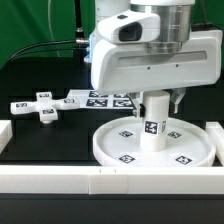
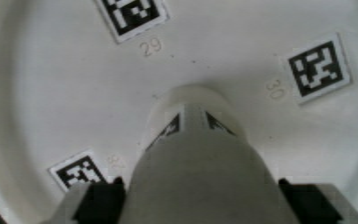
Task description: Assemble round table
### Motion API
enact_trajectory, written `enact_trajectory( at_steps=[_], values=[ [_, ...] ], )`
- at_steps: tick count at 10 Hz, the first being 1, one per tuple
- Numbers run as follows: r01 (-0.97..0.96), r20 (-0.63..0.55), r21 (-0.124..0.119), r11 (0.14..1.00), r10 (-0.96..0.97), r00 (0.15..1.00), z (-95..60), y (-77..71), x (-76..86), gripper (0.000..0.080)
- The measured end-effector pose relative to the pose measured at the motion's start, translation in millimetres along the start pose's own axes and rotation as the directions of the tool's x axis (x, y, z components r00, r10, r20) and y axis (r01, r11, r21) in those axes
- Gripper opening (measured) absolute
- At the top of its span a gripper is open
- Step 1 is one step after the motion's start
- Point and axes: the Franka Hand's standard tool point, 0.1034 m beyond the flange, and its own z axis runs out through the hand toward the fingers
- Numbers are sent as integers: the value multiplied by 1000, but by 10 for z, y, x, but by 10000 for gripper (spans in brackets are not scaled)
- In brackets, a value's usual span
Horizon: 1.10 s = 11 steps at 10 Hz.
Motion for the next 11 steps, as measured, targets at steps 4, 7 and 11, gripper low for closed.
enact_trajectory(
  at_steps=[4, 7, 11],
  values=[
    [-313, -7, 21, 950, 313, 950, 3, 3, -6, 410],
    [-499, 3, 38, 866, 499, 867, 3, 12, -7, 410],
    [-768, 36, 81, 636, 768, 640, -8, 18, 14, 410]
  ],
)
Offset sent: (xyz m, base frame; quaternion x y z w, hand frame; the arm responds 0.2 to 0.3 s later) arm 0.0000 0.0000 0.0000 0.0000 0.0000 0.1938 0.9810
